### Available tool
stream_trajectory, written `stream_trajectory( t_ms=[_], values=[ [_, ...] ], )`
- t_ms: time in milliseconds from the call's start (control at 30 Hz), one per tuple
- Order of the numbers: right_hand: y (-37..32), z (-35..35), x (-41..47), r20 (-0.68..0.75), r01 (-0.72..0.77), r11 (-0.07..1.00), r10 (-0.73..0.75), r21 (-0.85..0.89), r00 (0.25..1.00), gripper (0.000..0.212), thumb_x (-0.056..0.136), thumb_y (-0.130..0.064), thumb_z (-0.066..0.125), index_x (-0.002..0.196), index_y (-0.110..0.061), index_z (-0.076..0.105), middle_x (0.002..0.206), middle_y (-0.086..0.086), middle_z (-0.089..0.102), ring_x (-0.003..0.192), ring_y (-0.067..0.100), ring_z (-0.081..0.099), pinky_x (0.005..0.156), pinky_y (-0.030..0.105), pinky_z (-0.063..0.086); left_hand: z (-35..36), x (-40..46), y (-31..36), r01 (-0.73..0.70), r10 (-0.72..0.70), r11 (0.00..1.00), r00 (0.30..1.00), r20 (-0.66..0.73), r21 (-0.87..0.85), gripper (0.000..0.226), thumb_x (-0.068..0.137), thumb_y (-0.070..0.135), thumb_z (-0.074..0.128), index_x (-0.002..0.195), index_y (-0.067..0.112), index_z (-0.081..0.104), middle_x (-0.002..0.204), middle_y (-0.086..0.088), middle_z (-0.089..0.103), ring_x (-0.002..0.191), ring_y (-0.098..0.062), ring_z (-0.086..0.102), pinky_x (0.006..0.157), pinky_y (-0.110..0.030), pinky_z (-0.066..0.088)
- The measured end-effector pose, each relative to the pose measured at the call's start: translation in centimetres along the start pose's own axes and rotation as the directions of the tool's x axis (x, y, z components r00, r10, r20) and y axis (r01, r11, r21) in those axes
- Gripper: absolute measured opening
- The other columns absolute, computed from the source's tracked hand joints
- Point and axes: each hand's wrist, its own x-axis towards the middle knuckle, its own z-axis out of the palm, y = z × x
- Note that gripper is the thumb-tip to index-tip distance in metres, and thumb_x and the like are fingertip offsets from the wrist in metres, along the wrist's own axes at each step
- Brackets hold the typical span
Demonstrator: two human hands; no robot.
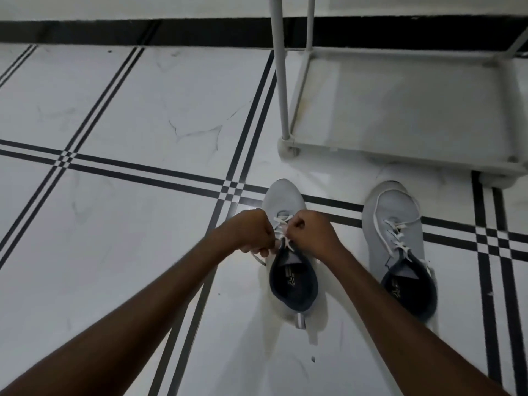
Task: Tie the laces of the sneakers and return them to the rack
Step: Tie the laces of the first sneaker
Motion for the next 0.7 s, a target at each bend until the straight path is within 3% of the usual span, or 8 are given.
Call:
stream_trajectory(
  t_ms=[100,233,300,367,500,600,633,700],
  values=[
    [-0.1,0.3,-0.3,0.023,0.046,0.997,-0.045,-0.059,0.999,0.014,0.079,-0.024,0.068,0.066,-0.024,0.062,0.084,-0.002,0.072,0.083,0.020,0.066,0.072,0.031,0.051,-1.1,0.4,1.2,0.039,-0.048,0.995,0.993,0.109,0.089,0.022,0.082,0.021,0.070,0.089,0.002,0.077,0.074,-0.007,0.067,0.062,-0.018,0.051,0.043,-0.018,0.036],
    [-0.8,0.4,0.2,0.011,0.108,0.968,-0.108,-0.226,0.994,0.014,0.087,-0.017,0.057,0.074,-0.013,0.062,0.085,0.007,0.069,0.082,0.026,0.063,0.066,0.028,0.043,-1.5,0.1,2.6,0.081,-0.135,0.950,0.978,0.162,0.302,0.014,0.081,0.024,0.073,0.080,0.010,0.070,0.066,-0.003,0.058,0.052,-0.017,0.047,0.046,-0.021,0.039],
    [-1.0,-0.1,0.2,0.039,0.043,0.997,-0.040,-0.071,0.998,0.013,0.088,-0.014,0.058,0.075,-0.015,0.059,0.083,0.004,0.067,0.079,0.024,0.063,0.065,0.029,0.043,-1.3,-0.3,3.1,0.092,-0.155,0.929,0.976,0.150,0.358,0.017,0.082,0.023,0.074,0.074,0.010,0.066,0.059,0.001,0.058,0.045,-0.013,0.046,0.046,-0.020,0.039],
    [-1.1,-0.9,-0.3,0.109,-0.124,0.941,0.094,0.314,0.990,0.010,0.093,-0.009,0.056,0.085,-0.011,0.062,0.078,0.008,0.070,0.071,0.022,0.066,0.059,0.029,0.049,-1.3,-0.8,2.3,0.131,-0.202,0.915,0.967,0.152,0.382,0.015,0.082,0.022,0.075,0.078,0.009,0.067,0.062,0.001,0.064,0.044,-0.010,0.048,0.046,-0.020,0.039],
    [-0.7,-3.7,-1.0,0.239,-0.290,0.544,0.165,0.787,0.957,0.012,0.096,-0.002,0.050,0.094,-0.009,0.060,0.063,0.003,0.058,0.059,0.018,0.057,0.062,0.029,0.049,-3.1,-2.2,-0.7,0.224,-0.323,0.914,0.906,0.274,0.337,0.010,0.089,0.023,0.068,0.089,0.016,0.074,0.072,0.001,0.073,0.051,-0.006,0.065,0.055,-0.017,0.050],
    [-0.1,-5.1,-0.3,0.174,-0.246,0.309,0.243,0.919,0.954,0.018,0.093,0.002,0.047,0.101,-0.005,0.062,0.060,0.003,0.052,0.051,0.015,0.054,0.060,0.033,0.054,-5.5,-3.4,-2.6,0.092,-0.184,0.965,0.905,0.384,0.246,0.019,0.094,0.024,0.056,0.094,0.026,0.075,0.078,0.008,0.075,0.079,-0.006,0.071,0.083,-0.028,0.047],
    [0.1,-5.5,-0.2,0.110,-0.211,0.332,0.298,0.919,0.948,0.019,0.094,0.001,0.047,0.104,-0.003,0.063,0.061,0.003,0.051,0.046,0.013,0.051,0.054,0.030,0.053,-6.2,-3.8,-2.9,0.057,-0.112,0.986,0.920,0.376,0.154,0.019,0.095,0.023,0.055,0.094,0.024,0.075,0.076,0.006,0.075,0.081,-0.008,0.071,0.088,-0.032,0.047],
    [0.5,-5.8,-0.4,-0.077,-0.147,0.534,0.375,0.833,0.924,0.022,0.095,0.000,0.048,0.108,-0.004,0.066,0.064,0.004,0.052,0.039,0.010,0.045,0.045,0.026,0.048,-6.9,-4.5,-3.2,0.029,0.000,0.996,0.943,0.334,-0.081,0.019,0.096,0.019,0.056,0.096,0.013,0.074,0.066,0.000,0.069,0.073,-0.016,0.070,0.089,-0.037,0.052]
  ],
)
